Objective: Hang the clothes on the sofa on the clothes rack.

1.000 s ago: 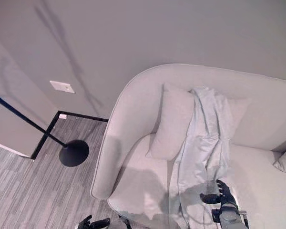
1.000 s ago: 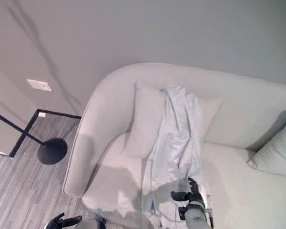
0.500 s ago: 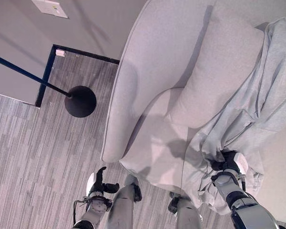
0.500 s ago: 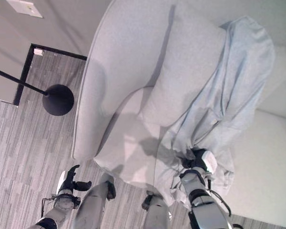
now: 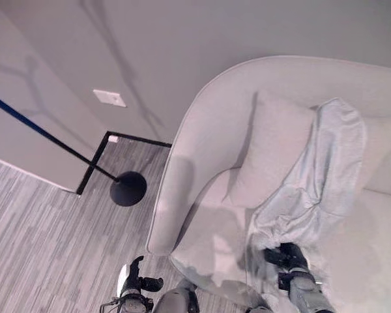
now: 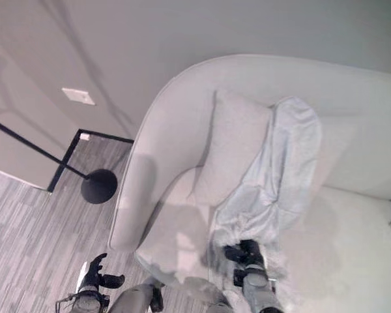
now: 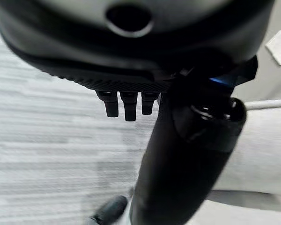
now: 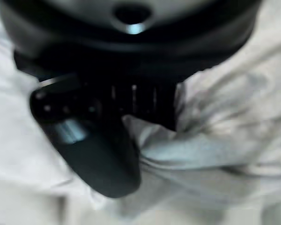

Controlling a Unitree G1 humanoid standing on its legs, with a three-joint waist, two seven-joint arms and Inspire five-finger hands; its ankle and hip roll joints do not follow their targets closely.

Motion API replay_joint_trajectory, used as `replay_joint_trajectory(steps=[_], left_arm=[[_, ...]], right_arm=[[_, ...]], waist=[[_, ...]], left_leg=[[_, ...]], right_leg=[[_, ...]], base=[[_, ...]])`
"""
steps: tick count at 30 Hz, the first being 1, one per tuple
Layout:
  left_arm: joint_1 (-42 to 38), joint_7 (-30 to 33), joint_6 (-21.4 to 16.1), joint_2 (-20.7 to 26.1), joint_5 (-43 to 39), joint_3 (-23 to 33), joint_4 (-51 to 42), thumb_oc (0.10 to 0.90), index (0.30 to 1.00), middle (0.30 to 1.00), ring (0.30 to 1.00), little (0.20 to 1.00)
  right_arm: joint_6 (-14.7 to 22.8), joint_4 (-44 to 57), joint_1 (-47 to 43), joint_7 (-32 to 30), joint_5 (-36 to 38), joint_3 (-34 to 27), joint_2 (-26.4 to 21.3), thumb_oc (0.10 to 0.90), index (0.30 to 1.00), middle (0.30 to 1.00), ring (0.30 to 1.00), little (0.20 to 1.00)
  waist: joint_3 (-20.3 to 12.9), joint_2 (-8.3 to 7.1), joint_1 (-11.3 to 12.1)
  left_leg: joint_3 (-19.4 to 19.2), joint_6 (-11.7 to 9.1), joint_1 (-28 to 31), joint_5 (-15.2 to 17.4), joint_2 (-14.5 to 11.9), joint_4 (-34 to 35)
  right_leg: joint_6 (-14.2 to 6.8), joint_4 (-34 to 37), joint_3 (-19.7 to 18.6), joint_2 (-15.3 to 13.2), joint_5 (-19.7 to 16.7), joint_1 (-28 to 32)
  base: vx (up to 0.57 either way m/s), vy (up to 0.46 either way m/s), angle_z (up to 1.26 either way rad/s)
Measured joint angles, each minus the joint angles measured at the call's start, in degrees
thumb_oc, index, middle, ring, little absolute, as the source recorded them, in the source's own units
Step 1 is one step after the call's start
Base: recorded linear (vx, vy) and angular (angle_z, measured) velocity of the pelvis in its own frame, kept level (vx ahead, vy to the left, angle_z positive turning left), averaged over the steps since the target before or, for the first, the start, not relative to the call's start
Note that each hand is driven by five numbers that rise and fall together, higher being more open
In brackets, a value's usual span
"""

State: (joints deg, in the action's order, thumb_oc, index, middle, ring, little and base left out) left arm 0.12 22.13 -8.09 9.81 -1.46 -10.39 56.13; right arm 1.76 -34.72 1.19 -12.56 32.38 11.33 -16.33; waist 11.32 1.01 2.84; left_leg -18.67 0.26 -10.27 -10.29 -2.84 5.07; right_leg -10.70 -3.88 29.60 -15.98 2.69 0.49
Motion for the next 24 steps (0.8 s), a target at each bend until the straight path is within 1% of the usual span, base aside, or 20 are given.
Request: replay_joint_trajectory(steps=[1,2,3,5,7,8,9,10,11,12,14,16,17,18,20,21,23,24], left_arm=[[0.3,-0.4,0.0,0.1,-0.8,1.1,-1.0,0.800,0.900,0.900,0.900,0.900],[0.5,-1.3,-0.1,1.0,-1.5,1.7,-1.4,0.800,0.900,0.900,0.900,0.900],[0.8,-1.8,0.0,1.2,-2.0,1.8,-1.7,0.800,0.900,0.900,0.900,0.900],[2.5,-3.2,0.2,1.7,-3.6,3.6,-5.5,0.800,0.900,0.900,0.900,0.900],[4.3,-4.5,0.5,2.0,-5.9,4.3,-8.8,0.800,0.900,0.900,0.900,0.900],[4.7,-4.6,0.5,2.0,-6.5,4.3,-9.7,0.800,0.900,0.900,0.900,0.900],[5.9,-6.3,1.3,2.2,-9.0,4.7,-13.2,0.800,0.900,0.900,0.900,0.900],[8.0,-7.7,1.5,2.2,-10.4,4.6,-18.5,0.800,0.900,0.900,0.900,0.900],[8.9,-8.0,1.0,2.5,-11.0,4.6,-20.1,0.800,0.900,0.900,0.900,0.900],[9.3,-8.5,1.1,3.2,-12.0,4.6,-21.4,0.800,0.900,0.900,0.900,0.900],[9.4,-9.3,1.1,3.9,-12.1,4.9,-23.5,0.800,0.900,0.900,0.900,0.900],[10.1,-10.2,1.1,4.8,-13.2,5.4,-27.1,0.800,0.900,0.900,0.900,0.900],[10.3,-10.3,0.8,5.0,-13.8,5.5,-28.1,0.800,0.900,0.900,0.900,0.900],[10.1,-10.1,1.0,5.2,-14.3,6.0,-28.6,0.800,0.900,0.900,0.900,0.900],[10.1,-9.8,1.0,5.3,-14.3,6.2,-29.6,0.800,0.900,0.900,0.900,0.900],[10.2,-9.2,1.0,5.2,-14.2,6.1,-30.5,0.800,0.900,0.900,0.900,0.900],[10.2,-8.1,1.0,5.1,-13.8,5.9,-31.7,0.800,0.900,0.900,0.900,0.900],[10.2,-7.0,1.0,5.1,-12.2,5.9,-32.4,0.800,0.900,0.900,0.900,0.900]], right_arm=[[0.0,2.8,1.4,1.1,2.4,0.9,-0.1,0.400,0.300,0.300,0.300,0.300],[-0.9,6.5,3.3,3.1,5.6,1.8,-0.4,0.400,0.300,0.300,0.300,0.300],[-1.0,8.4,4.4,3.8,6.9,1.9,-0.8,0.400,0.300,0.300,0.300,0.300],[-0.9,14.0,5.5,5.7,10.2,1.7,-1.6,0.400,0.300,0.300,0.300,0.300],[-0.6,20.2,5.5,6.8,13.3,0.8,-2.1,0.400,0.300,0.300,0.300,0.300],[0.3,21.2,5.2,7.8,13.7,0.6,-2.1,0.400,0.300,0.300,0.300,0.300],[-0.3,26.4,4.7,8.1,14.7,0.0,-3.2,0.400,0.300,0.300,0.300,0.300],[1.3,33.0,4.0,9.4,15.5,-0.2,-6.0,0.400,0.300,0.300,0.300,0.300],[2.2,33.8,2.4,10.4,15.9,-1.0,-6.1,0.400,0.300,0.300,0.300,0.300],[2.2,34.8,0.1,10.5,16.2,-1.1,-6.3,0.400,0.300,0.300,0.300,0.300],[2.1,36.1,-4.3,10.8,17.1,-0.7,-8.3,0.400,0.300,0.300,0.300,0.300],[2.1,36.2,-8.8,10.9,18.3,-0.4,-10.2,0.400,0.300,0.300,0.300,0.300],[2.3,36.2,-10.6,10.9,18.6,-0.4,-10.6,0.400,0.300,0.300,0.300,0.300],[2.4,36.2,-13.5,10.8,19.9,0.1,-11.0,0.400,0.300,0.300,0.300,0.300],[2.5,36.2,-16.4,10.7,20.9,1.0,-12.1,0.400,0.300,0.300,0.300,0.300],[2.5,36.3,-19.1,9.8,21.6,2.2,-13.5,0.400,0.300,0.300,0.300,0.300],[2.5,36.3,-21.5,9.2,22.6,2.7,-14.7,0.400,0.300,0.300,0.300,0.300],[2.8,36.4,-23.0,8.6,23.1,2.8,-14.9,0.400,0.300,0.300,0.300,0.300]], waist=[[-0.1,-0.92,-0.1],[-1.2,-2.65,-0.1],[-1.5,-3.06,-0.1],[-2.1,-3.91,-0.2],[-2.3,-3.80,-0.2],[-3.1,-3.64,0.0],[-3.8,-3.46,0.4],[-4.8,-2.48,1.3],[-5.5,-2.30,1.7],[-6.2,-2.34,2.1],[-6.6,-1.93,2.7],[-6.5,-2.08,3.2],[-6.6,-2.26,3.3],[-6.8,-2.58,4.0],[-6.7,-2.98,4.4],[-6.5,-3.20,4.5],[-6.5,-3.60,4.5],[-6.7,-4.02,4.7]], left_leg=[[0.0,-0.1,0.9,0.2,0.1,0.0],[-0.1,-0.7,2.5,0.8,0.5,0.0],[-0.1,-0.5,3.1,0.9,0.7,0.1],[-0.7,-1.0,5.3,2.0,0.9,0.3],[-0.9,-0.6,7.1,2.7,1.3,0.4],[-0.9,-0.6,7.1,2.8,1.3,0.4],[-1.1,-0.8,7.8,3.1,1.7,0.4],[-1.3,-0.4,8.8,3.6,2.1,0.4],[-1.4,-0.3,9.3,3.7,2.3,0.4],[-1.4,-0.2,9.5,3.8,2.7,0.4],[-1.3,0.0,10.0,3.9,3.1,0.4],[-1.1,0.1,11.0,3.9,3.5,0.4],[-1.1,0.1,11.2,3.7,3.7,0.4],[-1.0,0.3,11.6,3.9,4.1,0.4],[-1.1,0.3,11.7,3.9,4.3,0.4],[-1.0,0.3,11.8,3.9,4.4,0.4],[-1.0,0.3,11.9,4.0,4.4,0.4],[-0.9,0.3,11.9,4.0,4.4,0.4]], right_leg=[[0.0,0.1,0.0,-0.1,0.0,0.9],[-0.3,1.1,0.0,-0.2,-0.2,2.8],[-0.5,1.3,0.0,-0.4,-0.4,3.5],[-0.7,1.4,-0.2,-0.9,-0.5,5.4],[-0.8,1.3,-0.2,-1.3,-0.5,7.0],[-0.8,1.1,-0.3,-1.4,-0.5,6.9],[-0.8,1.4,0.1,-1.8,-0.5,7.8],[-1.0,0.1,0.2,-2.5,-0.6,8.4],[-1.0,-0.2,0.1,-2.8,-0.6,8.7],[-1.2,-0.2,0.1,-3.2,-0.5,9.1],[-1.3,-1.2,0.2,-3.9,-0.5,9.2],[-1.3,-2.1,0.2,-4.5,-0.4,9.9],[-1.3,-2.5,0.2,-4.8,-0.4,9.8],[-1.7,-2.8,0.1,-5.3,-0.2,10.1],[-2.0,-2.8,0.2,-5.6,0.0,10.2],[-2.0,-2.8,0.5,-5.6,0.0,10.6],[-2.0,-2.8,1.5,-5.7,0.0,11.1],[-2.2,-2.8,1.7,-5.7,0.1,11.2]], base=[[0.08,0.046,0.02],[0.11,0.059,0.00],[0.08,0.050,-0.03],[0.07,0.042,-0.11],[0.06,0.045,-0.05],[0.06,0.061,0.02],[0.08,0.097,0.06],[0.06,0.080,0.05],[0.07,0.104,0.04],[0.05,0.071,0.00],[0.01,0.052,0.06],[-0.01,0.047,0.05],[0.02,0.042,-0.01],[-0.03,0.037,-0.03],[0.02,0.033,0.03],[0.01,0.028,0.15],[0.01,0.018,0.18],[0.02,0.013,0.12]])
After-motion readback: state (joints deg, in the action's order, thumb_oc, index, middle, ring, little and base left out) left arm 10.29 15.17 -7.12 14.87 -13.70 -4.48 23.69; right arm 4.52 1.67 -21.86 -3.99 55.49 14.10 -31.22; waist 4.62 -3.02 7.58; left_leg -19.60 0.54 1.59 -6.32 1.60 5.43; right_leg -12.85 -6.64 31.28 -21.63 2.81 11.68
